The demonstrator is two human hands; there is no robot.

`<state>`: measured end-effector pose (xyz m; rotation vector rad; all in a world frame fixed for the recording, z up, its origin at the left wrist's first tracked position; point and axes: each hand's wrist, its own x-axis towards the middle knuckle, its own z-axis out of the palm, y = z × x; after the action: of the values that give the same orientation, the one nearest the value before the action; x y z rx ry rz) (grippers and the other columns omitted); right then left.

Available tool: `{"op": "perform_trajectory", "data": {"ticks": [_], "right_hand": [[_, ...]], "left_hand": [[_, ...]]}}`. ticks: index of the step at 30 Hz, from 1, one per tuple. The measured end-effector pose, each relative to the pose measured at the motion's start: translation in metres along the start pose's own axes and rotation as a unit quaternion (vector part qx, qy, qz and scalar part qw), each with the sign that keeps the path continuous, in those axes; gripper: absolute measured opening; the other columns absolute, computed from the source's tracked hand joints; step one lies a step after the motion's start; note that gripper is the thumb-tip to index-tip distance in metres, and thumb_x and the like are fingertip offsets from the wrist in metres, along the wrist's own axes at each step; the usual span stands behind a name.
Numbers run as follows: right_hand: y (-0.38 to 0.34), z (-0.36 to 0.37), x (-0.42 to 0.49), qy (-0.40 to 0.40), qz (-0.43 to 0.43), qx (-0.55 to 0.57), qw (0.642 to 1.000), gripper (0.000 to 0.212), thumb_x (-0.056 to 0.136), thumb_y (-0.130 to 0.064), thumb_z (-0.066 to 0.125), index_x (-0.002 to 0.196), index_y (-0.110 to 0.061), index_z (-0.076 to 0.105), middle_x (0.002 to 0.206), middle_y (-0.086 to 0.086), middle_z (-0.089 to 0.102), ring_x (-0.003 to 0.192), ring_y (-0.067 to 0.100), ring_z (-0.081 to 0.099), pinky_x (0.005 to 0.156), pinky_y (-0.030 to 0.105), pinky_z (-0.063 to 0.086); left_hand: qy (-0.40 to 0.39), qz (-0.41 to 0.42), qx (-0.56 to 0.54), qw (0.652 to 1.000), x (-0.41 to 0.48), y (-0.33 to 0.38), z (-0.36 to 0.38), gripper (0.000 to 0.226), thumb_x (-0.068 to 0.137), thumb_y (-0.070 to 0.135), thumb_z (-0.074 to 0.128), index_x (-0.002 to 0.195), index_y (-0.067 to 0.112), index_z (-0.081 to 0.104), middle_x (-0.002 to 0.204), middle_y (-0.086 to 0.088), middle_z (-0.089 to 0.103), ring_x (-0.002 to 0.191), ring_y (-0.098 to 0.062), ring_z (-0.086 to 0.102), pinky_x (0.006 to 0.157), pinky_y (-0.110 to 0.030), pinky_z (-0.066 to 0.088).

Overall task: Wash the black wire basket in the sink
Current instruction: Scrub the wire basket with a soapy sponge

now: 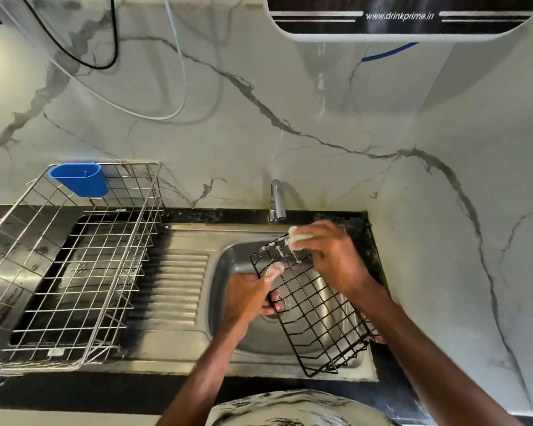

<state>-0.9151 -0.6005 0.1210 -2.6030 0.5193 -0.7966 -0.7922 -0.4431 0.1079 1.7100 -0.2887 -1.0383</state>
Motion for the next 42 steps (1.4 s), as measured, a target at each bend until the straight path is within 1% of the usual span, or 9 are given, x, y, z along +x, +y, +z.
{"op": "perform_trajectory", "data": {"ticks": [3, 7, 10, 18, 25, 28, 31, 37, 42], "right_hand": [[0.017, -0.008, 0.004, 0.05, 0.076, -0.017, 0.996, 0.043, 0.079, 0.019, 0.065, 0.1, -0.016, 0.08, 0.115, 0.001, 0.074, 0.108, 0.014, 0.065, 0.095, 0.022, 0.053], [-0.004, 0.001, -0.003, 0.052, 0.06, -0.01, 0.997, 0.038, 0.088, 0.014, 0.059, 0.106, -0.014, 0.077, 0.121, 0.004, 0.072, 0.113, 0.009, 0.067, 0.094, 0.023, 0.056], [-0.029, 0.017, -0.018, 0.018, 0.013, 0.025, 0.999, 0.047, 0.087, 0.02, 0.054, 0.112, -0.013, 0.075, 0.124, 0.006, 0.07, 0.118, 0.013, 0.066, 0.09, 0.014, 0.054], [-0.036, 0.022, -0.046, -0.099, -0.064, 0.055, 0.992, 0.063, 0.073, 0.023, 0.054, 0.114, -0.019, 0.074, 0.133, -0.001, 0.065, 0.125, 0.01, 0.061, 0.078, 0.023, 0.061], [-0.026, 0.014, -0.02, 0.03, 0.023, 0.008, 0.999, 0.056, 0.076, 0.029, 0.057, 0.108, -0.014, 0.076, 0.125, 0.005, 0.07, 0.118, 0.016, 0.066, 0.097, -0.001, 0.038], [-0.051, 0.03, -0.04, -0.021, -0.032, 0.036, 0.999, 0.063, 0.076, 0.026, 0.053, 0.117, -0.018, 0.073, 0.134, 0.004, 0.064, 0.125, 0.016, 0.062, 0.079, 0.019, 0.06], [-0.05, 0.034, -0.055, -0.068, -0.066, 0.071, 0.993, 0.063, 0.074, 0.023, 0.055, 0.118, -0.017, 0.072, 0.14, 0.0, 0.06, 0.134, 0.012, 0.054, 0.082, 0.037, 0.063], [-0.002, 0.003, -0.026, -0.034, 0.006, 0.06, 0.998, 0.047, 0.088, 0.008, 0.042, 0.112, -0.014, 0.076, 0.134, -0.003, 0.062, 0.128, 0.003, 0.055, 0.1, 0.017, 0.05], [0.005, 0.002, -0.004, 0.013, 0.097, 0.009, 0.995, 0.044, 0.085, 0.017, 0.06, 0.109, -0.016, 0.077, 0.128, 0.001, 0.068, 0.096, 0.008, 0.074, 0.058, 0.009, 0.054]], "left_hand": [[-0.01, 0.0, -0.002, 1.0, 0.0, 0.0, 0.003, 0.032, 0.086, 0.039, 0.081, 0.09, 0.008, 0.073, 0.078, -0.021, 0.076, 0.065, -0.03, 0.076, 0.054, -0.034, 0.063], [-0.01, -0.01, 0.002, 1.0, 0.004, -0.001, 0.006, 0.04, 0.086, 0.043, 0.08, 0.096, 0.005, 0.073, 0.076, -0.019, 0.077, 0.068, -0.033, 0.077, 0.066, -0.045, 0.066], [0.008, -0.018, -0.003, 1.0, 0.011, -0.005, 0.003, 0.047, 0.089, 0.046, 0.076, 0.105, 0.003, 0.071, 0.076, -0.015, 0.078, 0.069, -0.032, 0.078, 0.064, -0.042, 0.066], [0.052, -0.01, -0.016, 0.998, 0.018, -0.011, -0.011, 0.045, 0.09, 0.047, 0.074, 0.097, 0.003, 0.075, 0.076, -0.017, 0.077, 0.067, -0.031, 0.078, 0.057, -0.038, 0.064], [0.016, -0.009, -0.004, 1.0, 0.017, -0.013, -0.003, 0.051, 0.088, 0.048, 0.076, 0.1, -0.002, 0.072, 0.078, -0.019, 0.077, 0.07, -0.033, 0.078, 0.062, -0.041, 0.065], [0.027, -0.01, -0.017, 0.999, 0.015, -0.012, -0.005, 0.046, 0.097, 0.047, 0.065, 0.099, 0.002, 0.075, 0.077, -0.018, 0.077, 0.07, -0.032, 0.078, 0.057, -0.035, 0.064], [0.031, 0.009, -0.031, 0.999, 0.011, -0.009, -0.008, 0.04, 0.096, 0.049, 0.064, 0.097, 0.011, 0.077, 0.078, -0.016, 0.078, 0.071, -0.032, 0.078, 0.059, -0.037, 0.065], [0.028, -0.007, -0.028, 0.999, 0.011, -0.01, -0.01, 0.057, 0.085, 0.053, 0.075, 0.103, -0.002, 0.073, 0.079, -0.019, 0.077, 0.07, -0.032, 0.078, 0.057, -0.035, 0.063], [0.002, -0.009, -0.02, 1.0, 0.009, -0.012, -0.005, 0.086, 0.056, 0.072, 0.073, 0.102, -0.001, 0.072, 0.079, -0.019, 0.077, 0.071, -0.033, 0.078, 0.059, -0.036, 0.063]]}}
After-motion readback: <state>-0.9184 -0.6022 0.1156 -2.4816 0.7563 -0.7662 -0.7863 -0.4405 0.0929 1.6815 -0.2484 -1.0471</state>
